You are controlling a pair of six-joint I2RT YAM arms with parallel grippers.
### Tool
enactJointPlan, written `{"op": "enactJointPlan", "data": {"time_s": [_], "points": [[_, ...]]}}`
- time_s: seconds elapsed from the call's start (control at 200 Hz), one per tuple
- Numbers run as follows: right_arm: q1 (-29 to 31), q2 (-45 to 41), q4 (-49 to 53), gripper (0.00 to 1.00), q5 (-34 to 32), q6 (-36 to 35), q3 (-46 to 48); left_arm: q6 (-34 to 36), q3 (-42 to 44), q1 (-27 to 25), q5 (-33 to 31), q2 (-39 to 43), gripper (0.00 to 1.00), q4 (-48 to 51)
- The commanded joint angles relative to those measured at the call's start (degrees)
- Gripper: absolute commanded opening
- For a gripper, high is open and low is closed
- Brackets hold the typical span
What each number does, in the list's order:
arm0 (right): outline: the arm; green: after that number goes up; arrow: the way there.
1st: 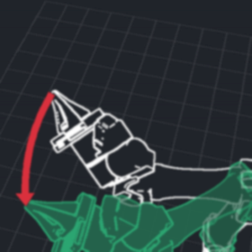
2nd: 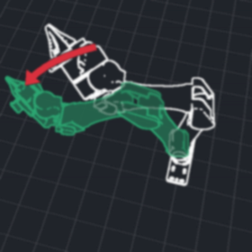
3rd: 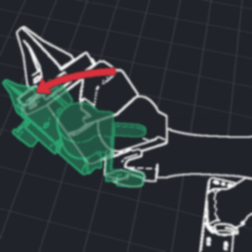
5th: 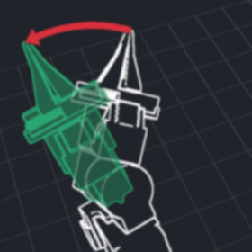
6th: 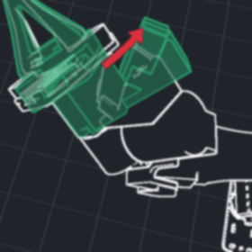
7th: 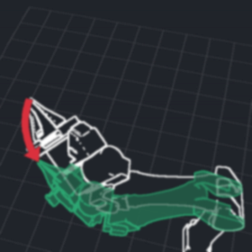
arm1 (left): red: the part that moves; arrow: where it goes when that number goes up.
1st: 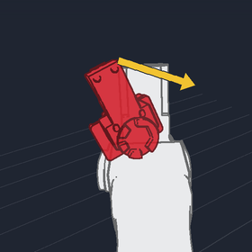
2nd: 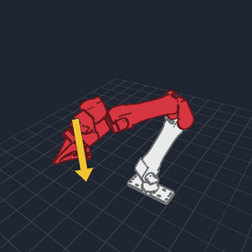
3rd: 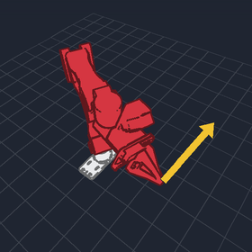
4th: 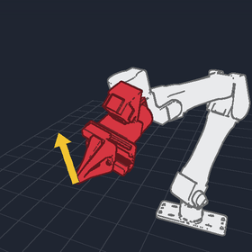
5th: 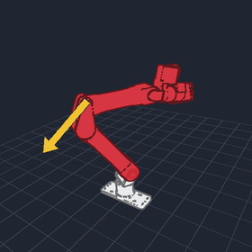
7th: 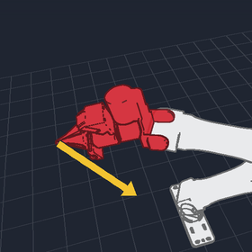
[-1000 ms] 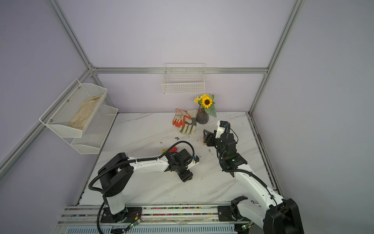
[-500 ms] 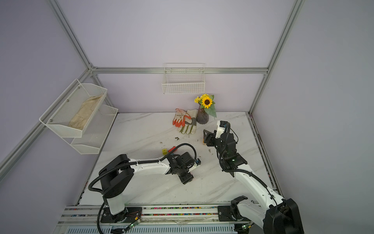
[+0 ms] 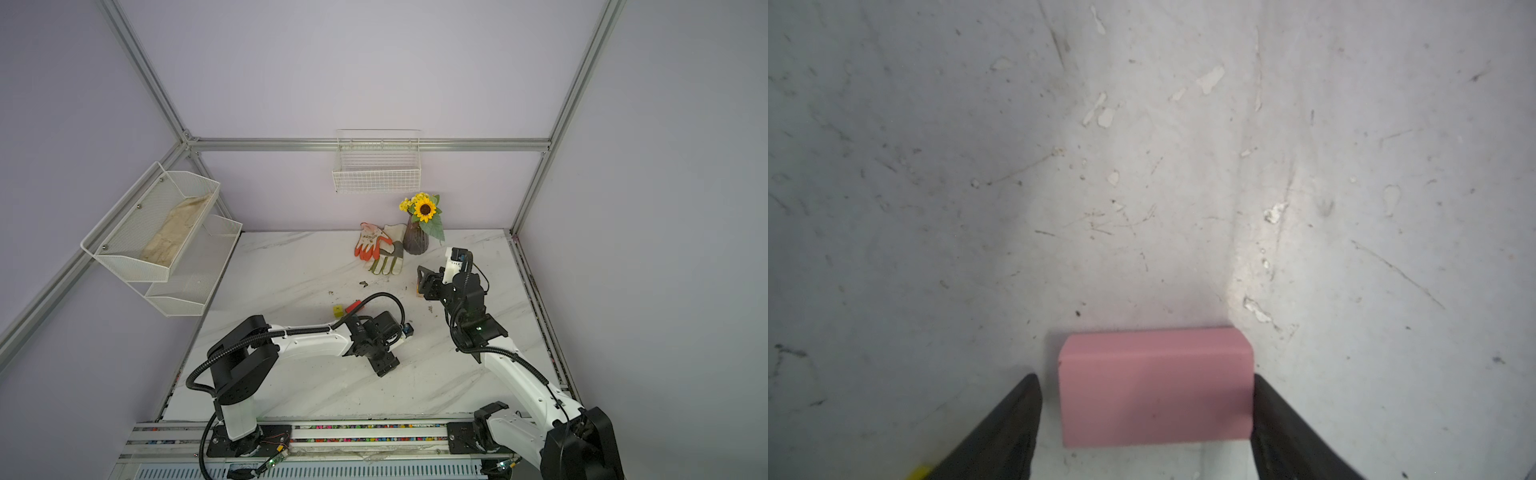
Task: Build the wood block tower
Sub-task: 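Lift the pink block with the left gripper and carry it toward the stack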
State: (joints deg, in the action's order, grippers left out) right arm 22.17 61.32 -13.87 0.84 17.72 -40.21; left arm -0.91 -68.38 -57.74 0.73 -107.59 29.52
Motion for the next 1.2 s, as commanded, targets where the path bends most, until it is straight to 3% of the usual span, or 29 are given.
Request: {"op": "enactJointPlan", "data": {"time_s": [0.0,0.59,0.865,1.195], "points": [[0.18,-1.17,0.60,0.72,-0.58,0.30,0.43,-0.50,-3.03,-0.23,0.37,-1.75,0.74,2.04],[0.16,-1.89,0.31,0.72,-2.56,0.85,1.09,-0.57,-3.90,-0.98,-0.84,-1.16,0.44,2.66],[0.06,-1.92,0.86,0.67,-7.25,2.74,1.33,-2.09,4.67,0.17,-6.06,12.18,0.38,-4.76],[-0.61,-1.79,0.11,0.60,-9.32,2.97,1.63,-7.70,14.55,8.69,-7.38,31.95,0.35,-12.97]]}}
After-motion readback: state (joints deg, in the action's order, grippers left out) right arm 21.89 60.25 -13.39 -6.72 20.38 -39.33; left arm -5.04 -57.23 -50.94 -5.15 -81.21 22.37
